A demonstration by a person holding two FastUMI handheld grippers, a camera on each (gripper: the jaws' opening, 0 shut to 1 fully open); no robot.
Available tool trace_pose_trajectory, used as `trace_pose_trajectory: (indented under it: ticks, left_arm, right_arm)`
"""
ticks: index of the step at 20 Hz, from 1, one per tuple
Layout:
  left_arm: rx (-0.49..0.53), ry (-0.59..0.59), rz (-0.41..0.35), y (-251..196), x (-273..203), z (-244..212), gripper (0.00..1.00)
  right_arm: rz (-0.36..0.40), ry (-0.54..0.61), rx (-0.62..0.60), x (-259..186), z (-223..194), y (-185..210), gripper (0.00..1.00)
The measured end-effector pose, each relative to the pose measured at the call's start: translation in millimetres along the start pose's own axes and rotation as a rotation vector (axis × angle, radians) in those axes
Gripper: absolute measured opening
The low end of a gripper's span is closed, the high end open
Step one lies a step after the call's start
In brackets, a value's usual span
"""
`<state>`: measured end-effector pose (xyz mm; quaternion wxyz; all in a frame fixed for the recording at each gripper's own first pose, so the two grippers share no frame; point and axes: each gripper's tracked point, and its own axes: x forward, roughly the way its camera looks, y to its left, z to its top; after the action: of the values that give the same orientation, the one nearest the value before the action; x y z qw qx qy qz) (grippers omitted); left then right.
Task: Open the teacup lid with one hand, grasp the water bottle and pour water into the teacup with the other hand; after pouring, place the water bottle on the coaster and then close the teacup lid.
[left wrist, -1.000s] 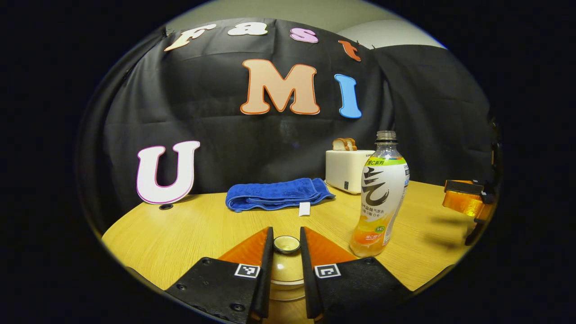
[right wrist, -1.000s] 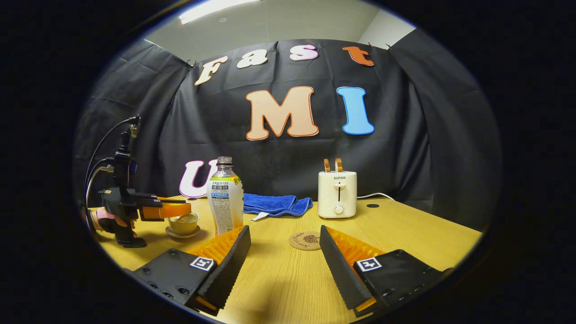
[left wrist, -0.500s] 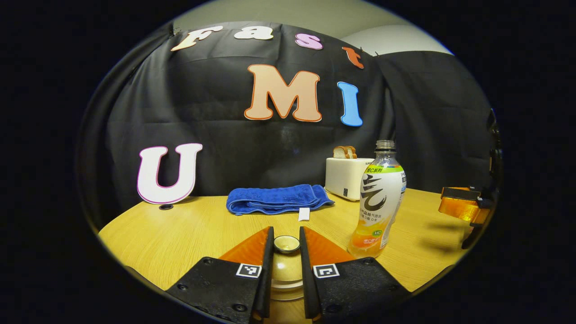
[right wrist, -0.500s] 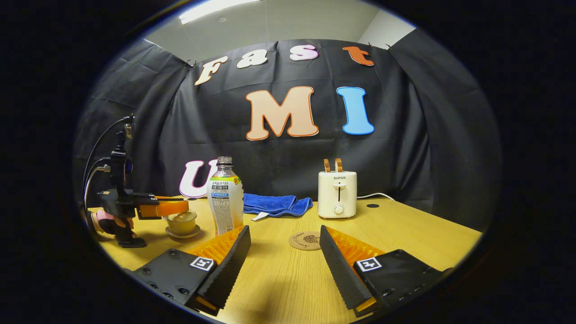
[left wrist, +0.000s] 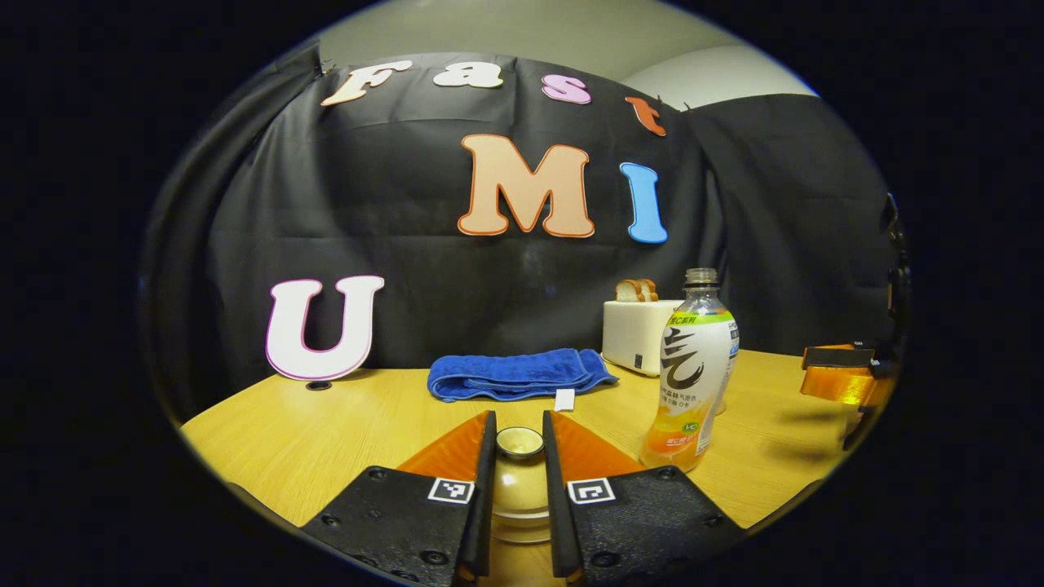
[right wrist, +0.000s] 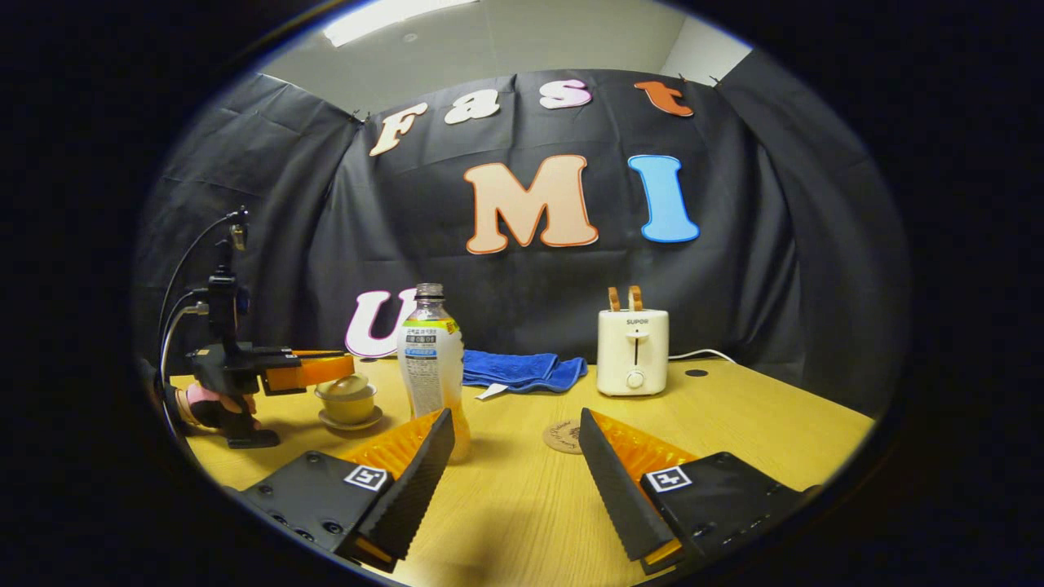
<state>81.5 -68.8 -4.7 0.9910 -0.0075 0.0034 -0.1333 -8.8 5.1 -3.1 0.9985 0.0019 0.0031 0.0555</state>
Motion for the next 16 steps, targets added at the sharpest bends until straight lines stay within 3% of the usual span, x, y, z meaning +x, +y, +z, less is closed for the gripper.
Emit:
trace_pose_trajectory:
  ticks: [6, 7, 11, 16]
  left_arm:
    - [0.003, -0.001, 0.134, 35.4, -28.9, 1.1, 0.27]
    - [0.005, -0.001, 0.161, 42.4, -34.3, 1.2, 0.27]
    - [0.008, 0.002, 0.242, 60.8, -50.7, 1.8, 0.27]
    - [0.007, 0.001, 0.298, 76.8, -68.2, 2.4, 0.27]
  right_arm:
    - [0.103, 0.007, 0.004, 18.0, -2.3, 28.4, 0.98]
    - [0.118, 0.008, 0.005, 21.9, -2.7, 33.3, 0.94]
    - [0.189, 0.016, 0.008, 41.0, -5.3, 59.1, 0.94]
    - [0.198, 0.028, 0.009, 61.8, -8.2, 69.6, 0.94]
